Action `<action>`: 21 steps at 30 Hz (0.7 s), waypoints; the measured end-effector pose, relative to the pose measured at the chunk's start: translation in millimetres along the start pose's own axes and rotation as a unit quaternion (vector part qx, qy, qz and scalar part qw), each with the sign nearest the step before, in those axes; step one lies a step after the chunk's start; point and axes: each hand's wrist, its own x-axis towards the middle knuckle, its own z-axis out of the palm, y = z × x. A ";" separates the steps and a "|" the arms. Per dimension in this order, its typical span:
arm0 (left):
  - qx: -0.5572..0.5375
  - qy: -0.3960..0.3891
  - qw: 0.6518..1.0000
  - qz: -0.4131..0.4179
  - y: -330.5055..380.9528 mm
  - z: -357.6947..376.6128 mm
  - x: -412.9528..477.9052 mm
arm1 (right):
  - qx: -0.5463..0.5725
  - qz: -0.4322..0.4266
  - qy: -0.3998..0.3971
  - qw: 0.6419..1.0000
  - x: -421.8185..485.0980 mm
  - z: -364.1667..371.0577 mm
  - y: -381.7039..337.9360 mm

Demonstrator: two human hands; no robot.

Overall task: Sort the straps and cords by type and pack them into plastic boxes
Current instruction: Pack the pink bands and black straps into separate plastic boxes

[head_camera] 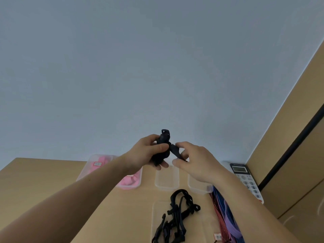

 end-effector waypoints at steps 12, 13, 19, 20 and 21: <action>-0.078 -0.065 0.995 -0.003 -6.8 9.1 -3.9 | 0.239 0.030 0.128 0.962 5.5 19.2 -2.2; -0.078 -0.072 0.994 -0.004 -7.8 10.6 -3.7 | 0.266 0.037 0.139 0.953 6.2 21.7 -3.2; -0.042 -0.073 0.996 -0.010 -16.5 12.8 -3.6 | 0.333 0.040 0.136 0.932 12.5 31.8 -5.5; -0.041 -0.061 0.997 -0.011 -17.0 11.7 -2.7 | 0.347 0.041 0.131 0.928 13.6 33.1 -6.2; -0.033 -0.043 0.998 -0.012 -17.3 10.1 -1.7 | 0.363 0.040 0.123 0.923 14.5 34.7 -7.2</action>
